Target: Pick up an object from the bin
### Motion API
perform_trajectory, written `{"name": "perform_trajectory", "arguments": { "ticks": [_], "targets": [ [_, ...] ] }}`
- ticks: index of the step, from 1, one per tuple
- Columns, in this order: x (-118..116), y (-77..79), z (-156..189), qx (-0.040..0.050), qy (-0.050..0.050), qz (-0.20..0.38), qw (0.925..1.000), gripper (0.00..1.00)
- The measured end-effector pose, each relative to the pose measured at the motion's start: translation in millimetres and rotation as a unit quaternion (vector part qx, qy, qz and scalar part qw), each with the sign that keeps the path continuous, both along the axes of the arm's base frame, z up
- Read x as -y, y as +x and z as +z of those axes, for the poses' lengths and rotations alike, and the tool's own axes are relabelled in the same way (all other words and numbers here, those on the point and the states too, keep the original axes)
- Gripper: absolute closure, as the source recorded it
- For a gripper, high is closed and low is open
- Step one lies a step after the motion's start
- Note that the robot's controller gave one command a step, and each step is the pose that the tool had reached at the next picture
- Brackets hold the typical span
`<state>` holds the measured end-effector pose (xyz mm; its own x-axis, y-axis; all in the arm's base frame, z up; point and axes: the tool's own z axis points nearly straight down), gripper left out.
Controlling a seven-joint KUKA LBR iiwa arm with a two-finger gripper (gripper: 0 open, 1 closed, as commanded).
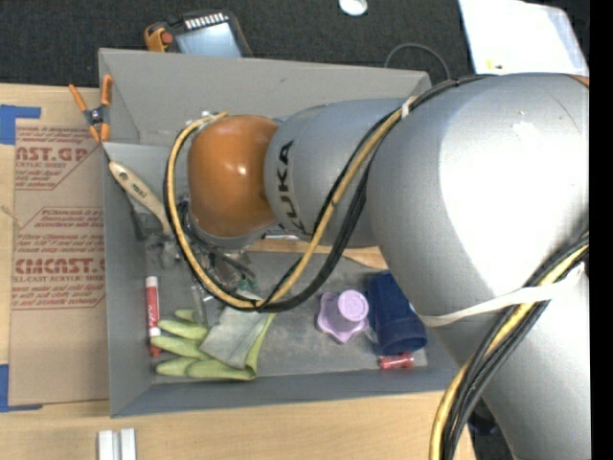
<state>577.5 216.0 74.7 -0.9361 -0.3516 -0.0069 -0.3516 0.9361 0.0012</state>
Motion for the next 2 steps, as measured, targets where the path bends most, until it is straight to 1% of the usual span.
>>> {"name": "perform_trajectory", "arguments": {
  "ticks": [1,2],
  "targets": [
    [-23.4,-8.6,-4.7,-0.0009,-0.001,0.043,0.9991,0.0],
    [-11.0,-88.8,-4.9,0.0025,0.002,0.119,0.9928,1.0]
  ]
}}
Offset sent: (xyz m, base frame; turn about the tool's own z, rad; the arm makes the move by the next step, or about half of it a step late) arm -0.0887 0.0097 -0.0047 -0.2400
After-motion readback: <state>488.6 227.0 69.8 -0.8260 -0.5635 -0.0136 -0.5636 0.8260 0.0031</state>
